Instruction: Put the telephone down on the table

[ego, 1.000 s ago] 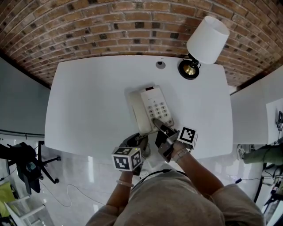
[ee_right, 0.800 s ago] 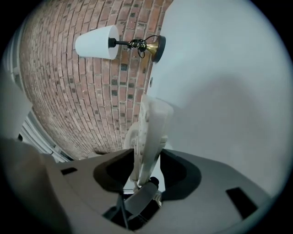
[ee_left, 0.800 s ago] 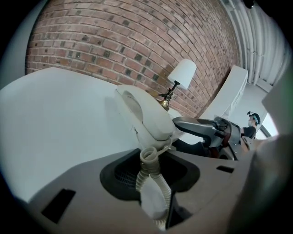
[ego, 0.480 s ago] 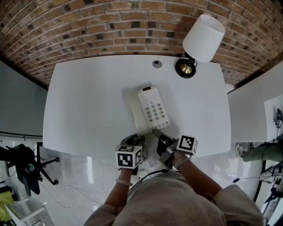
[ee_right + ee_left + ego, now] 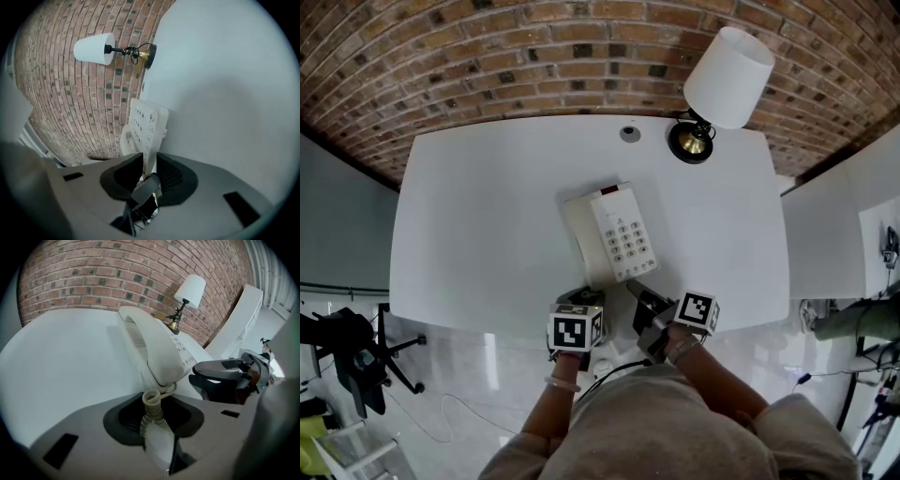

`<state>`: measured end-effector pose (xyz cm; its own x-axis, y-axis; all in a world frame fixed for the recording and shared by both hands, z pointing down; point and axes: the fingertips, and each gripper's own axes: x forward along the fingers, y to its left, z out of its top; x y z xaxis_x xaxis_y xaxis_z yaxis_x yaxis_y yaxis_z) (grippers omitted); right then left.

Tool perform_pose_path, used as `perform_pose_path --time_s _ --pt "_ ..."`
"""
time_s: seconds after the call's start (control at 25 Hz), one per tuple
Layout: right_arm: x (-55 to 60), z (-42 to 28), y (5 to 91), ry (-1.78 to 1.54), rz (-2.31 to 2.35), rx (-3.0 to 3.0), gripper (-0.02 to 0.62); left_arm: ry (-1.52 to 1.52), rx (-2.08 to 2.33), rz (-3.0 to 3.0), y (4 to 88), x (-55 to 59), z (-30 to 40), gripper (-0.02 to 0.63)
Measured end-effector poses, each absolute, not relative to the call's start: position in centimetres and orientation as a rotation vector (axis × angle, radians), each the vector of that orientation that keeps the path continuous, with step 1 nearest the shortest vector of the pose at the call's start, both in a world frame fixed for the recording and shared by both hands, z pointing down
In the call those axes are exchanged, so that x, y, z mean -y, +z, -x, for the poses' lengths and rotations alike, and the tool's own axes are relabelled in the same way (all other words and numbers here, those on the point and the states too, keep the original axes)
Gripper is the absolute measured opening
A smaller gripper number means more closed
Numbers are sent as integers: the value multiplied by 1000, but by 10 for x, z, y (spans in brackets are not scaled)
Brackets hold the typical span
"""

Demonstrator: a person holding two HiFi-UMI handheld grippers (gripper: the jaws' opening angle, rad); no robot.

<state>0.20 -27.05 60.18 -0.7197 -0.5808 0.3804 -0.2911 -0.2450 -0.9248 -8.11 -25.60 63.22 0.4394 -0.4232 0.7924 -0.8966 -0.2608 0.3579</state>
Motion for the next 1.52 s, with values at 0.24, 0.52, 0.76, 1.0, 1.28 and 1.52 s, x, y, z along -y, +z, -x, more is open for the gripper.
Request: perform_pose_path --time_s 0.24,0.52,0.76,1.0,1.28,1.52 --pt "270 -3 601 -2063 1058 -1772 74 815 1097 -1883 634 254 77 121" --pt "266 -6 601 -2060 1067 -1772 63 881 1083 -1946 633 248 69 164" --pt "263 -9 596 -2016 1068 -1828 58 884 1047 -1992 631 241 59 314" --pt "263 -13 592 -1908 1137 -2061 12 850 1146 -2010 621 236 75 322" --pt "272 -19 577 -1661 1211 -2425 6 599 1182 -2083 582 242 81 321" --pt "283 -24 555 -1423 1279 -2617 5 541 1366 -2118 554 251 111 181"
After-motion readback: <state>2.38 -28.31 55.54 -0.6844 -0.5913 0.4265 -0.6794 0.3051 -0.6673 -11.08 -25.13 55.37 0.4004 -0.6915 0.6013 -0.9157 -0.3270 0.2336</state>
